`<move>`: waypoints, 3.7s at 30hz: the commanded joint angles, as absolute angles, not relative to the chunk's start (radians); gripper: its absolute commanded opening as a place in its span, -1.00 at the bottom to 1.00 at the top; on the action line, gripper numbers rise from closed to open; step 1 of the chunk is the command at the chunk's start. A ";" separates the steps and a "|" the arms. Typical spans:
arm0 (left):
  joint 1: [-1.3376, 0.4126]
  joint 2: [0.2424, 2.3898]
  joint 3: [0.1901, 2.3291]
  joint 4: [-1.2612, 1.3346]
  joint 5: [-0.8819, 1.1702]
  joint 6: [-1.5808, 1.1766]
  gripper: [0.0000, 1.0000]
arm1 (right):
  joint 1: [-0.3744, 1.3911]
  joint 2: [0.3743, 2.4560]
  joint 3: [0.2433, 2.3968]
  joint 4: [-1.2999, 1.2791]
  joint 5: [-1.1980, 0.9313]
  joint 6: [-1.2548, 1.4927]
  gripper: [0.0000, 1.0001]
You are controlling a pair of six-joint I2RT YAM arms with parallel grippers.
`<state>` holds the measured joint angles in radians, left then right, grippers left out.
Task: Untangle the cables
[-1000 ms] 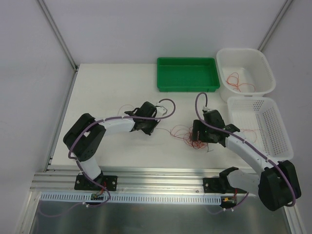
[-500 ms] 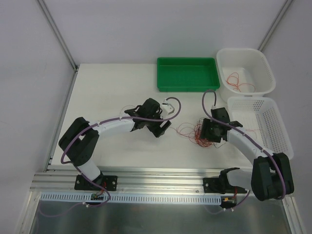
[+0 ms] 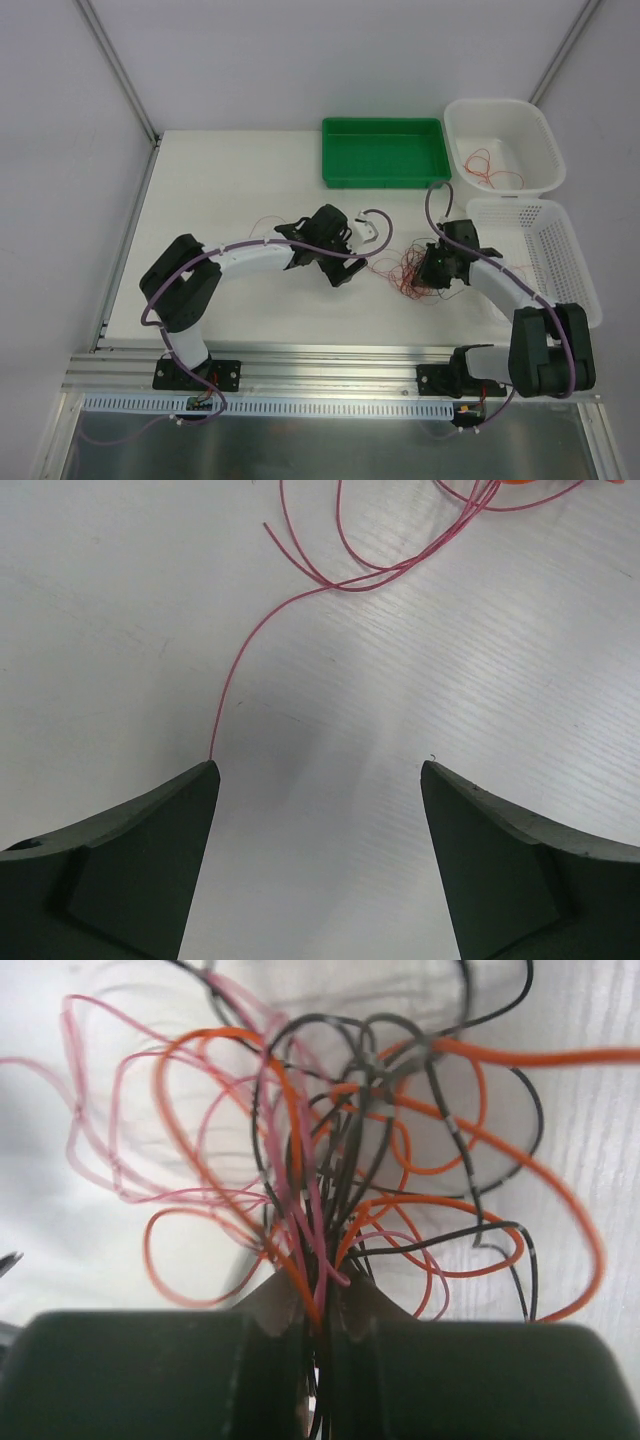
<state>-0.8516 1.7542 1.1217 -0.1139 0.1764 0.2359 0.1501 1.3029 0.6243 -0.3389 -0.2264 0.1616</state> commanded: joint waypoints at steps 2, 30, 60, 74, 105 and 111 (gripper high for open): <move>-0.854 1.717 1.158 -0.103 0.178 0.212 0.65 | 0.150 1.169 0.683 -0.388 -0.322 0.097 -0.99; -0.854 1.213 0.844 0.123 0.146 -0.509 0.43 | 0.667 1.008 0.792 -0.163 -0.354 0.083 -0.94; -0.762 1.039 0.747 -0.096 -0.229 -0.414 -1.00 | 0.749 0.951 0.733 -0.347 0.055 0.081 -0.99; -0.764 1.029 0.764 -0.133 -0.011 -0.385 -1.00 | 0.756 1.097 0.769 -0.080 -0.227 0.147 -0.03; -0.764 1.026 0.738 -0.143 -0.103 -0.371 -1.00 | 0.784 1.163 0.798 -0.043 -0.200 0.124 -0.99; -0.764 1.046 0.726 -0.186 -0.208 -0.399 -1.00 | 0.782 1.033 0.818 -0.230 -0.011 0.058 -0.99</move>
